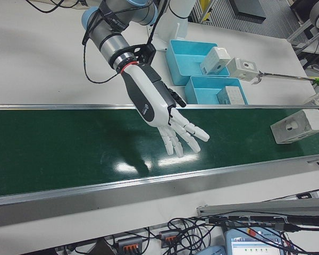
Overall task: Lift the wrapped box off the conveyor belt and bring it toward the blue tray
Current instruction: 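Hold the right hand open over the belt, waiting for the box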
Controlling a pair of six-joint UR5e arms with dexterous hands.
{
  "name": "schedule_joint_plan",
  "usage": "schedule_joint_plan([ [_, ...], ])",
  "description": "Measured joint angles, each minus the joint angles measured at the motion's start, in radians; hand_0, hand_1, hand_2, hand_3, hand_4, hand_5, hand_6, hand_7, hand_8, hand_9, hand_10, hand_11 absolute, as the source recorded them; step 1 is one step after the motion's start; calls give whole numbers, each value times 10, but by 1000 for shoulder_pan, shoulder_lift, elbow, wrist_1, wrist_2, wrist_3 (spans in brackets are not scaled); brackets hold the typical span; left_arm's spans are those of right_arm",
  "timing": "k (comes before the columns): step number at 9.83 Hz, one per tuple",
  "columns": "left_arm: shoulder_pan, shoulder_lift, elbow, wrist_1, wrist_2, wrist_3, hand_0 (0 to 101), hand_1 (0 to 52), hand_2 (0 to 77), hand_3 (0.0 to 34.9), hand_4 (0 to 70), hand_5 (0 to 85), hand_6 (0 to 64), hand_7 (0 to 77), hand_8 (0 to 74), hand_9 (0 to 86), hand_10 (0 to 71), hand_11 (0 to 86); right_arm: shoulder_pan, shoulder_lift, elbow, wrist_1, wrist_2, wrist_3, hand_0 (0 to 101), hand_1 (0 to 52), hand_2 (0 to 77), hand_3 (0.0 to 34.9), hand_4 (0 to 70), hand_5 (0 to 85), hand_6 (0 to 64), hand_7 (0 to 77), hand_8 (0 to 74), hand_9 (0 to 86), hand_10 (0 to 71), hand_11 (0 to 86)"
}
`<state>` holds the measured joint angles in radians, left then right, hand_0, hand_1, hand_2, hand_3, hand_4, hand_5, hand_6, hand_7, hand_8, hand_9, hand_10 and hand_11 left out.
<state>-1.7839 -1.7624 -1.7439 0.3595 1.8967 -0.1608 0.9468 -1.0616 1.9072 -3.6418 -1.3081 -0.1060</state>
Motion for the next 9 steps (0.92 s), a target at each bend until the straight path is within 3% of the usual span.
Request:
schedule_joint_plan([
  [1, 0, 0, 0, 0, 0, 0, 0, 0, 11, 0, 5, 5, 0, 5, 5, 5, 5, 0, 11, 4, -5, 1, -6, 2, 725, 360, 262, 228, 44, 87, 0, 0, 0, 11, 0, 38],
  [2, 0, 0, 0, 0, 0, 0, 0, 0, 11, 0, 5, 5, 5, 5, 5, 0, 0, 0, 21, 13, -11, 1, -9, 3, 685, 344, 262, 203, 16, 98, 0, 5, 0, 11, 0, 38],
  [3, 0, 0, 0, 0, 0, 0, 0, 0, 11, 0, 5, 5, 5, 5, 5, 5, 5, 0, 28, 24, -20, 1, -9, 3, 638, 322, 256, 136, 65, 158, 0, 5, 0, 11, 0, 38],
  [5, 0, 0, 0, 0, 0, 0, 0, 0, 5, 0, 5, 5, 0, 5, 0, 5, 5, 0, 37, 47, -50, 5, -8, 5, 638, 322, 256, 136, 65, 158, 0, 5, 0, 11, 0, 44],
  [6, 0, 0, 0, 0, 0, 0, 0, 0, 5, 0, 5, 5, 0, 5, 5, 0, 5, 0, 38, 54, -60, 6, -9, 7, 532, 229, 164, 26, 60, 191, 0, 0, 0, 11, 0, 22],
  [9, 0, 0, 0, 0, 0, 0, 0, 0, 11, 0, 5, 5, 5, 5, 5, 0, 5, 0, 36, 59, -70, 9, -9, 13, 532, 224, 191, 27, 60, 164, 0, 0, 0, 11, 0, 22],
])
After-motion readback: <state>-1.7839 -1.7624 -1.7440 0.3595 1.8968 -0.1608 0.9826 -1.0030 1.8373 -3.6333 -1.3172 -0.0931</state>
